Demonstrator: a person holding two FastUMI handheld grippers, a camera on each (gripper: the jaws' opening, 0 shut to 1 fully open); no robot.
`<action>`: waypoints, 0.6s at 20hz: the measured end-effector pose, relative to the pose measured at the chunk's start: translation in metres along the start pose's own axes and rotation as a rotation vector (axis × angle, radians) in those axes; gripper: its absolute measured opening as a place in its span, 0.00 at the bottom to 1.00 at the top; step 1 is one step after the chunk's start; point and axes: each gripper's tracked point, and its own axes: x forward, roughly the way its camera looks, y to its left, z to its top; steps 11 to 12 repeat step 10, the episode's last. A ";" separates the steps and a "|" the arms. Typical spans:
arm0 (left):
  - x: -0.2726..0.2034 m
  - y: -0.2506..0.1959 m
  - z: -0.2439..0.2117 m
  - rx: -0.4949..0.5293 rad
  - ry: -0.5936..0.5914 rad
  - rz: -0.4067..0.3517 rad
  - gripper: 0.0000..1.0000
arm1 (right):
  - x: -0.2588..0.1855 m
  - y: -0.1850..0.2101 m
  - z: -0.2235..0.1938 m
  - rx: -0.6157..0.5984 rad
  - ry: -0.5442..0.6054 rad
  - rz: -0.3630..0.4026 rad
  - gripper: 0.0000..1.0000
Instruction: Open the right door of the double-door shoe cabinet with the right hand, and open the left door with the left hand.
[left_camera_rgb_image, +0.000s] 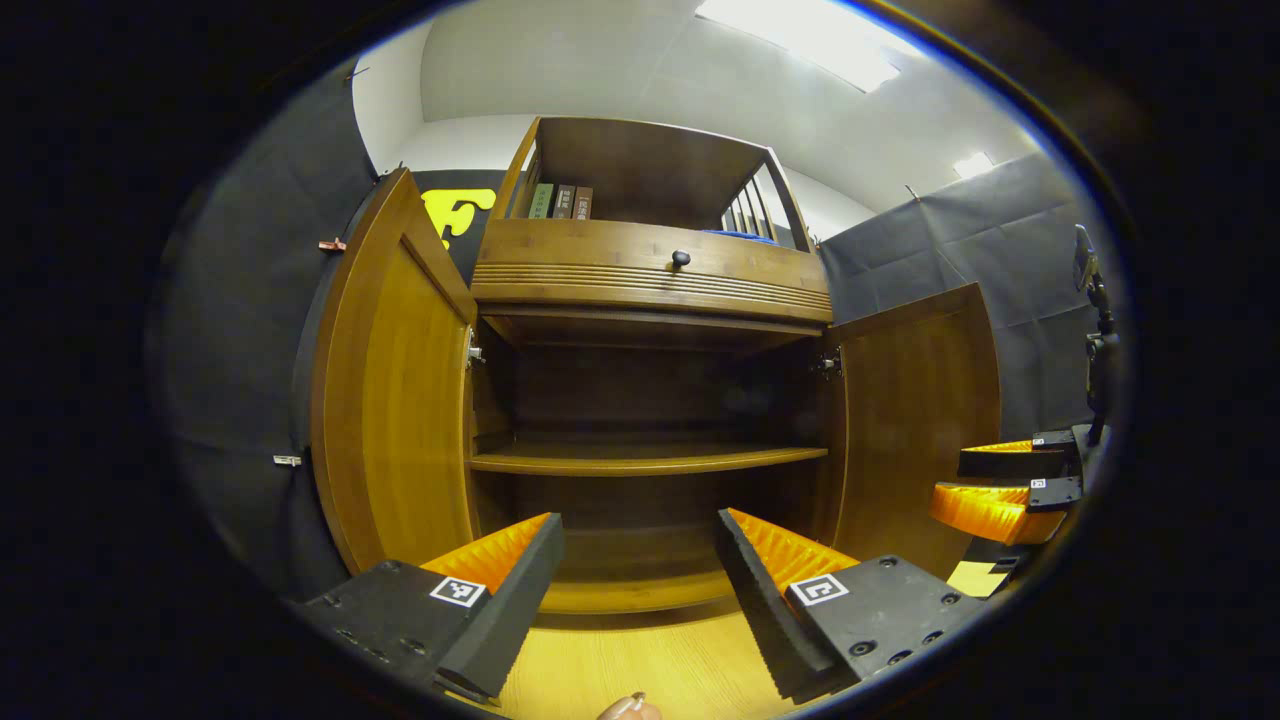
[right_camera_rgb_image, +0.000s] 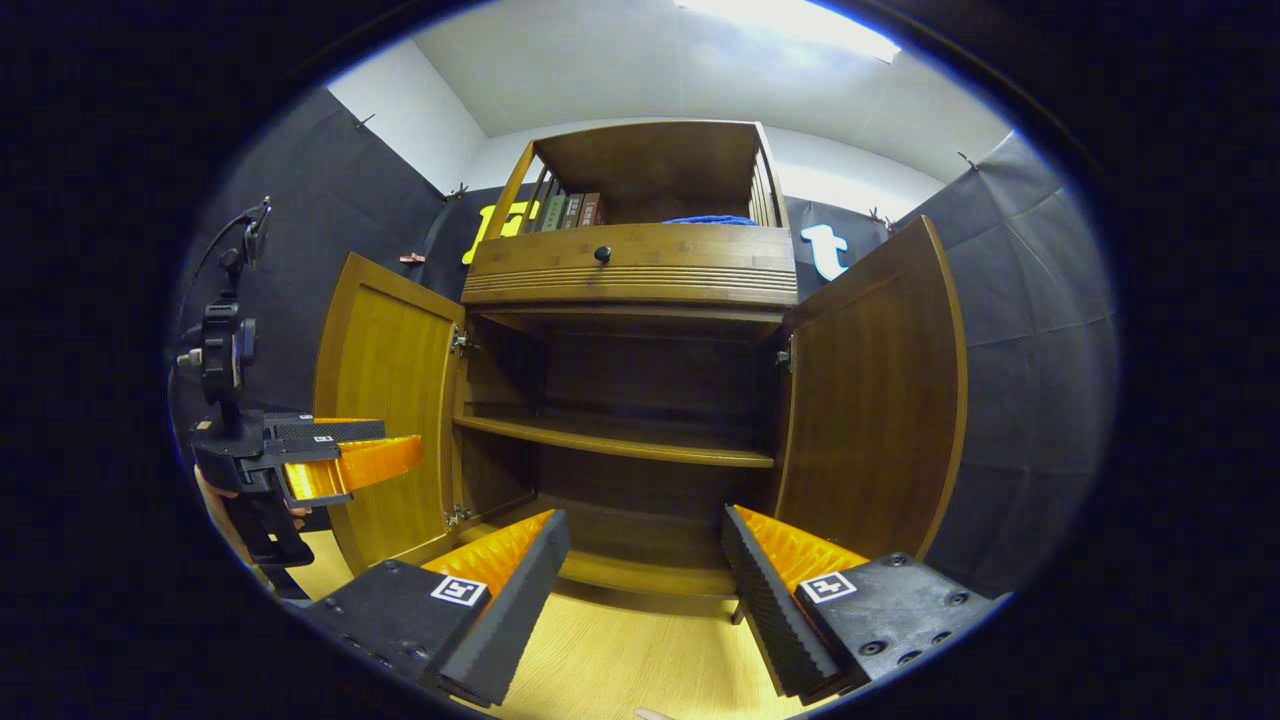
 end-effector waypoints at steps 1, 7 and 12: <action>0.001 0.000 -0.001 -0.001 0.001 -0.002 0.93 | 0.001 0.001 0.000 -0.002 0.000 0.000 0.99; 0.005 0.000 -0.002 0.000 0.002 -0.007 0.95 | 0.004 0.004 0.000 -0.016 0.000 0.007 0.99; 0.007 -0.001 -0.002 0.001 -0.002 -0.006 0.93 | 0.004 0.006 0.000 -0.019 -0.003 0.019 0.99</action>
